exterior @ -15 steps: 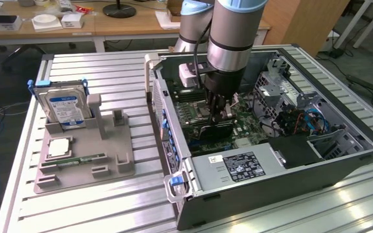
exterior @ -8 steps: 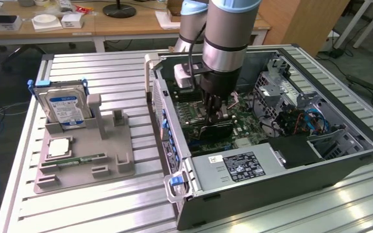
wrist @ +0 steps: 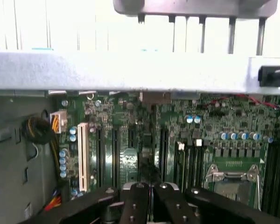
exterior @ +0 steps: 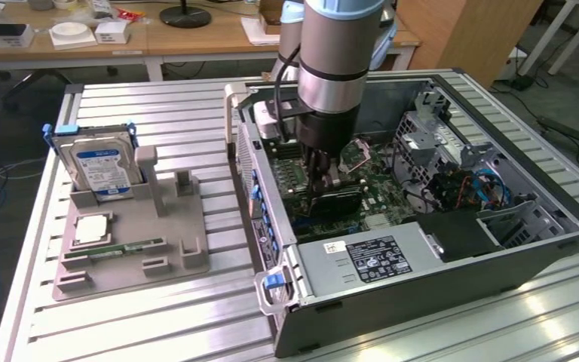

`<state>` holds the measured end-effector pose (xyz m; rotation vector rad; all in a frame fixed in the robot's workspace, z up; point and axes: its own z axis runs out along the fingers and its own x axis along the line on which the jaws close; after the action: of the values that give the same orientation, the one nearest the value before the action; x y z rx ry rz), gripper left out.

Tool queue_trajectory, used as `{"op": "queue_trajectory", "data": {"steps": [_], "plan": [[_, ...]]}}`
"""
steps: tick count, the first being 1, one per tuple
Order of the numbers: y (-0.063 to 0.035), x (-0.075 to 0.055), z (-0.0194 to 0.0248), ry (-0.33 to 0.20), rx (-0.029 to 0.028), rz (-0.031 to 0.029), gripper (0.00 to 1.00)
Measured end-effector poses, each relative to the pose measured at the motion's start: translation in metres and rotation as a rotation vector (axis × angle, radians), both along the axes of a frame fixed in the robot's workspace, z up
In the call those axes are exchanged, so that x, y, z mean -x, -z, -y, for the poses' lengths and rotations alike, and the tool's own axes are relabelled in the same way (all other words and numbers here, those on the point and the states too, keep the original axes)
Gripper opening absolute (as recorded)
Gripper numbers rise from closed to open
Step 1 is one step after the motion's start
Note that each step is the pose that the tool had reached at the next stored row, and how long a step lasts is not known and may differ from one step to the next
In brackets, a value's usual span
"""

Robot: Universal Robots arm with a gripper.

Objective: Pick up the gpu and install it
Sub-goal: 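Press down on the gpu until it lock into place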

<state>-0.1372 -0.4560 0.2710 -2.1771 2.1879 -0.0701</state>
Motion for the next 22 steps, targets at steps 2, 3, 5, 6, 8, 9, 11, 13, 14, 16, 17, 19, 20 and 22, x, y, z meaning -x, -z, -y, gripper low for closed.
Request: {"op": "queue_trajectory", "data": {"steps": [2,3,5,6,8,9,11,13,14,16,17,19,20,22], "plan": [[0.0000,0.0000,0.0000,0.000,0.0002,-0.0152,0.10],[0.0000,0.0001,0.0000,0.000,0.0002,-0.0322,0.10],[-0.0002,0.0001,0.0000,0.000,0.0006,-0.0682,0.10],[-0.0009,0.0000,0.0000,0.000,0.0009,-0.0817,0.10],[-0.0029,0.0001,-0.0001,0.000,0.0023,-0.0898,0.10],[-0.0036,0.0001,-0.0003,0.000,0.0035,-0.0899,0.10],[-0.0051,0.0003,-0.0014,0.001,0.0103,-0.0897,0.10],[-0.0069,0.0008,-0.0029,0.001,0.0216,-0.0898,0.10],[-0.0078,0.0013,-0.0039,0.001,0.0263,-0.0898,0.10],[-0.0090,0.0027,-0.0065,0.001,0.0342,-0.0897,0.10],[-0.0090,0.0036,-0.0073,0.002,0.0354,-0.0897,0.10],[-0.0089,0.0047,-0.0090,0.002,0.0366,-0.0890,0.10],[-0.0090,0.0047,-0.0090,0.002,0.0369,-0.0891,0.10],[-0.0090,0.0047,-0.0090,0.002,0.0369,-0.0890,0.10]]}}
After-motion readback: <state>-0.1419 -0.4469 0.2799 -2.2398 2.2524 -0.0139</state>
